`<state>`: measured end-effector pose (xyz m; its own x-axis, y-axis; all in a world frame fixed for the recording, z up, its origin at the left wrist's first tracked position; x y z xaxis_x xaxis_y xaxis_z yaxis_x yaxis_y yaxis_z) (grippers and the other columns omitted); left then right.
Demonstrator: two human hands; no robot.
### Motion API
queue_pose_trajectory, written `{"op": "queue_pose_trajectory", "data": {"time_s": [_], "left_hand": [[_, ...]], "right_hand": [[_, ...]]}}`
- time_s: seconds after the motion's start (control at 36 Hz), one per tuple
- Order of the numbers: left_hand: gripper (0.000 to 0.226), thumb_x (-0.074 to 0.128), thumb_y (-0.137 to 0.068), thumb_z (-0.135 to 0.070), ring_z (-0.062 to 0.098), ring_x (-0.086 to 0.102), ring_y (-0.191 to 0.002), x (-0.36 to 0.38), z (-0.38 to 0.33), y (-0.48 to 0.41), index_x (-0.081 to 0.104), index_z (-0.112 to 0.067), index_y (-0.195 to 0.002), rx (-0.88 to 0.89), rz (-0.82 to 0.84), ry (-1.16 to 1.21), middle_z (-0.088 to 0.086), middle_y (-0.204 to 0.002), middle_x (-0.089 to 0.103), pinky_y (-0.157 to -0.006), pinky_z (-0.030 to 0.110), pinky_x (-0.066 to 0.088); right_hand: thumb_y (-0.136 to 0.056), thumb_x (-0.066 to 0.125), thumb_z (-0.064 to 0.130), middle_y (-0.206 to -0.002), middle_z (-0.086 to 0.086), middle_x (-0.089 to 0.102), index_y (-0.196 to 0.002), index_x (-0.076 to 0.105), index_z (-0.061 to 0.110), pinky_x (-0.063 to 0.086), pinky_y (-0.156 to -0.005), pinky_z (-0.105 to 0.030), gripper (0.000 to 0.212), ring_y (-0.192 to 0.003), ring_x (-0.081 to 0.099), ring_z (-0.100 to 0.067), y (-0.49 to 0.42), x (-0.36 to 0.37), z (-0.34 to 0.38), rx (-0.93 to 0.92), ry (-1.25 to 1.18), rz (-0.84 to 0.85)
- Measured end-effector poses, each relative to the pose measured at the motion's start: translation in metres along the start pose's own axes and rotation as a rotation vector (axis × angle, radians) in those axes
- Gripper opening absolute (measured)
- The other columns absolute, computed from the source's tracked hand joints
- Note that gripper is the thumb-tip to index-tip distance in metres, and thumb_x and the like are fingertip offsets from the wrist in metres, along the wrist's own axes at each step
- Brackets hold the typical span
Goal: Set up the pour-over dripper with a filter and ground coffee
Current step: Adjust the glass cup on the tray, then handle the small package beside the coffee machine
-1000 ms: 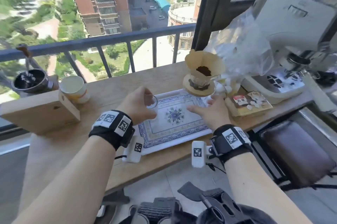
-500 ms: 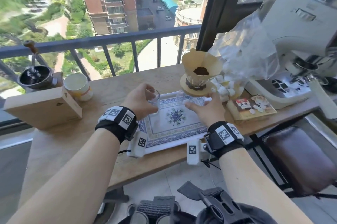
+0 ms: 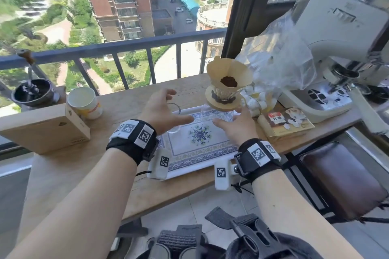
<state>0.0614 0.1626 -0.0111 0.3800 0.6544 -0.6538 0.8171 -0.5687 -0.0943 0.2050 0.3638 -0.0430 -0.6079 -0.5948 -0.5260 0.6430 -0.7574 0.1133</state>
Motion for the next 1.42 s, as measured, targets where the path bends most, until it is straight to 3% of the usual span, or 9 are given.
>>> {"op": "queue_pose_trajectory", "data": {"time_s": [0.08,0.19,0.36,0.56,0.72,0.89,1.17,1.31,1.42], "left_hand": [[0.066,0.074,-0.063,-0.070,0.008,0.054,-0.097,-0.020,-0.019,0.008,0.051,-0.032,-0.111,0.120,-0.180,-0.023,-0.009,-0.110,0.055,-0.084,0.027,0.049],[0.031,0.068,-0.083,-0.052,0.007,0.047,-0.066,-0.048,-0.052,0.025,0.051,-0.027,-0.089,0.305,-0.356,0.085,-0.006,-0.081,0.055,-0.061,0.030,0.048],[0.028,0.061,-0.088,-0.059,-0.001,0.052,-0.056,-0.039,-0.105,0.046,0.060,-0.032,-0.083,0.356,-0.007,0.037,-0.011,-0.069,0.062,-0.052,0.015,0.042],[0.014,0.062,-0.097,-0.043,0.008,0.063,-0.087,0.016,-0.105,0.030,0.065,-0.029,-0.098,0.224,0.147,-0.135,-0.010,-0.099,0.068,-0.073,0.026,0.050],[0.052,0.065,-0.091,-0.045,0.017,0.061,-0.085,0.051,-0.042,0.019,0.055,-0.011,-0.130,-0.051,0.187,-0.250,0.000,-0.098,0.063,-0.067,0.031,0.051],[0.100,0.064,-0.073,-0.060,0.036,0.059,-0.122,0.060,-0.002,0.018,0.035,-0.005,-0.152,-0.182,0.173,-0.221,0.022,-0.148,0.050,-0.094,0.039,0.053],[0.083,0.095,-0.056,-0.027,0.024,0.058,-0.108,0.054,0.012,0.020,0.055,-0.010,-0.127,-0.203,0.015,-0.191,0.008,-0.125,0.052,-0.091,0.038,0.057],[0.091,0.091,-0.049,-0.041,0.020,0.059,-0.109,0.048,0.010,0.022,0.057,-0.016,-0.131,-0.160,-0.027,-0.190,0.000,-0.123,0.055,-0.097,0.038,0.056],[0.104,0.084,-0.045,-0.056,0.014,0.056,-0.114,0.046,0.000,0.024,0.051,-0.020,-0.137,-0.063,-0.078,-0.103,-0.004,-0.126,0.055,-0.097,0.029,0.051]], "right_hand": [[-0.073,0.087,0.043,-0.136,-0.010,0.057,-0.139,0.045,0.013,0.046,-0.108,-0.049,0.084,-0.128,0.054,-0.031,0.004,0.000,0.005,0.005,0.001,0.005],[-0.077,0.081,0.035,-0.103,-0.002,0.062,-0.115,0.054,0.013,0.050,-0.084,-0.038,0.052,-0.100,0.063,-0.027,0.006,-0.015,0.019,-0.040,-0.039,-0.074],[-0.080,0.079,0.034,-0.095,0.002,0.062,-0.106,0.056,0.013,0.037,-0.060,-0.023,0.041,-0.081,0.058,-0.008,0.004,-0.045,0.020,-0.042,-0.121,-0.158],[-0.087,0.078,0.030,-0.121,-0.012,0.067,-0.117,0.064,0.010,0.041,-0.084,-0.024,0.038,-0.100,0.058,-0.022,-0.017,-0.055,-0.016,0.085,-0.145,-0.192],[-0.092,0.065,0.048,-0.149,-0.016,0.053,-0.147,0.052,0.015,0.041,-0.108,-0.038,0.065,-0.132,0.053,-0.035,-0.024,-0.017,-0.024,0.112,0.035,-0.020],[-0.100,0.057,0.031,-0.113,-0.025,0.071,-0.105,0.071,-0.006,0.048,-0.091,-0.042,0.040,-0.110,0.063,-0.041,-0.023,0.021,-0.011,0.002,0.071,0.140],[-0.097,0.065,0.033,-0.123,-0.014,0.067,-0.121,0.068,0.004,0.038,-0.085,-0.028,0.038,-0.113,0.061,-0.032,-0.024,0.026,-0.011,0.036,0.025,0.075],[-0.099,0.061,0.026,-0.110,-0.015,0.068,-0.106,0.070,0.003,0.040,-0.084,-0.031,0.026,-0.112,0.062,-0.036,-0.023,0.025,-0.007,0.032,0.068,0.085],[-0.105,0.048,0.019,-0.133,-0.022,0.064,-0.127,0.070,0.004,0.044,-0.099,-0.033,0.035,-0.125,0.057,-0.039,-0.024,0.019,-0.006,0.034,0.231,0.160]]}}
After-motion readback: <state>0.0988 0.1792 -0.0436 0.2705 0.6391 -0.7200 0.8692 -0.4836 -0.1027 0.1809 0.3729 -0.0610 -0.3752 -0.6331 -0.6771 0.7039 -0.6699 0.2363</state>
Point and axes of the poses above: each hand's wrist, its own y-axis away from the middle knuckle, its own x-axis out of the palm, z = x × y, the point moved 5 cm from there along -y, towards the middle knuckle
